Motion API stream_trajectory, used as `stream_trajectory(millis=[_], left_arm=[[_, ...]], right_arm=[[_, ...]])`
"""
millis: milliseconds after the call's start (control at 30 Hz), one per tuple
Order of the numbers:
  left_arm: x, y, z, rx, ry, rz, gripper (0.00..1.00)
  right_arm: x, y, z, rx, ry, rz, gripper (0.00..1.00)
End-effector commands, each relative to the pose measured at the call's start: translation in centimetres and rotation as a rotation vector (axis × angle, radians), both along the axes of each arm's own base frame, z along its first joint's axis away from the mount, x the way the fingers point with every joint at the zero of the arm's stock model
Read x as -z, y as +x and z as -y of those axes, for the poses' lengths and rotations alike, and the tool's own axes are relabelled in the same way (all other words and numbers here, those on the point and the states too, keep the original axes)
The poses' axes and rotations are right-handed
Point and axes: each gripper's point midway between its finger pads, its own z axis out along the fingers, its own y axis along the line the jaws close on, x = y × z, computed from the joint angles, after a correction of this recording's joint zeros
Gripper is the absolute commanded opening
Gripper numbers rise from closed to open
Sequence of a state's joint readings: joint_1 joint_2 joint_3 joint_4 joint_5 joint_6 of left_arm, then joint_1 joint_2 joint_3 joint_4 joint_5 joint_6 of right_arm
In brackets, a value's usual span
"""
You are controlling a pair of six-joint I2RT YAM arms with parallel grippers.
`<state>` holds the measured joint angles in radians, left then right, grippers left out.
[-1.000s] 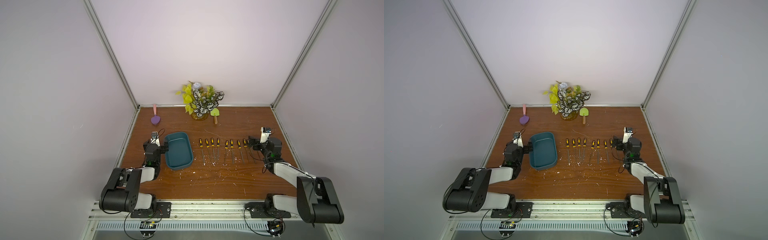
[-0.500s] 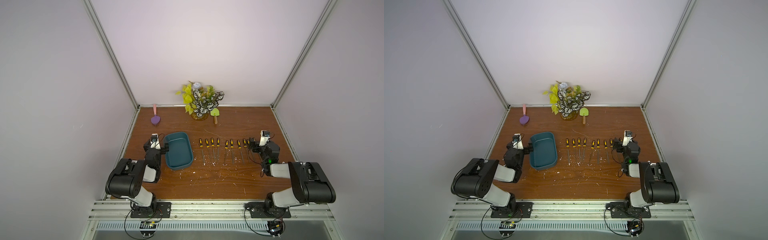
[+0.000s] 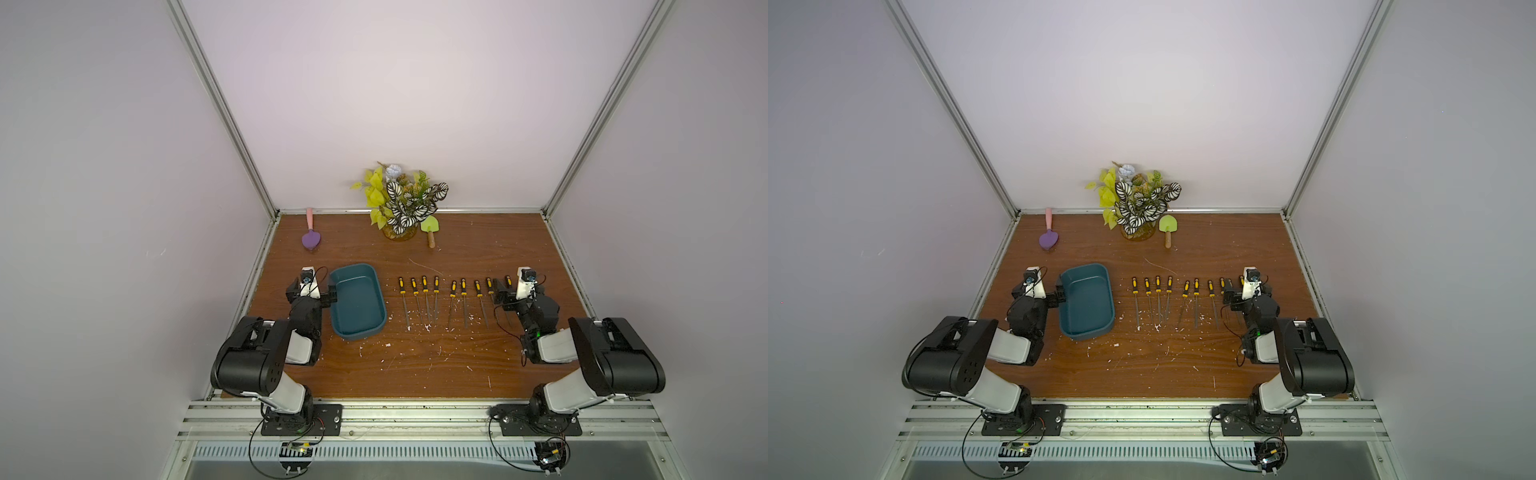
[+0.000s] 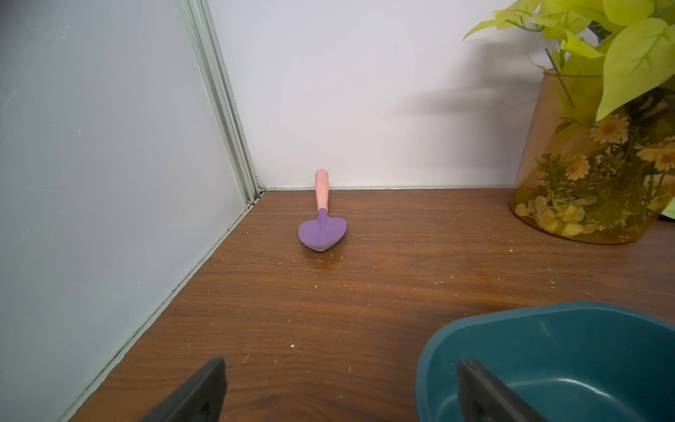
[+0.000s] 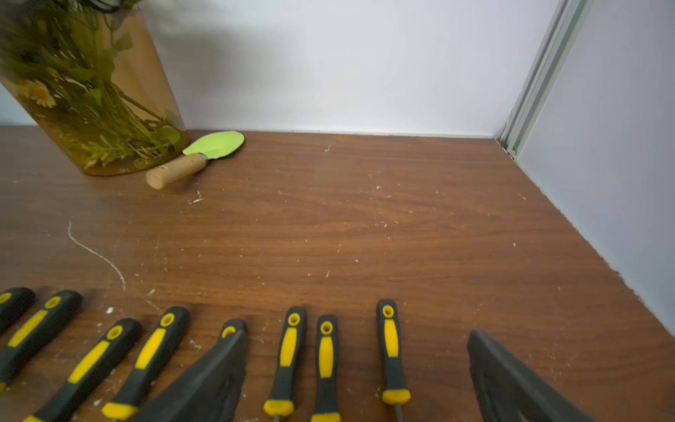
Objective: Take the file tool out of the storage box
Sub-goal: Reset both arms
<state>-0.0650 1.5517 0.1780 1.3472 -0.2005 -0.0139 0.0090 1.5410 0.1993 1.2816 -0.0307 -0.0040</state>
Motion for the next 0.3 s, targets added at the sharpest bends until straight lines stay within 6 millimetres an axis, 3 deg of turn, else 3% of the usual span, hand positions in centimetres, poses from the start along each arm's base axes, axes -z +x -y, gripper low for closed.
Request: stream_trajectory(millis=[0, 267], left_arm=[[-0.58, 0.18, -0.58, -0.022, -0.003, 0.025, 1.0], [-0.54, 0.18, -0.59, -0.023, -0.003, 0.023, 1.0]], right_arm=[[-1.6, 0.62, -0.74, -0.039, -0.012, 0.061, 0.99], [-1.59, 0.6, -0.69, -0.037, -0.016, 0.059, 0.99]])
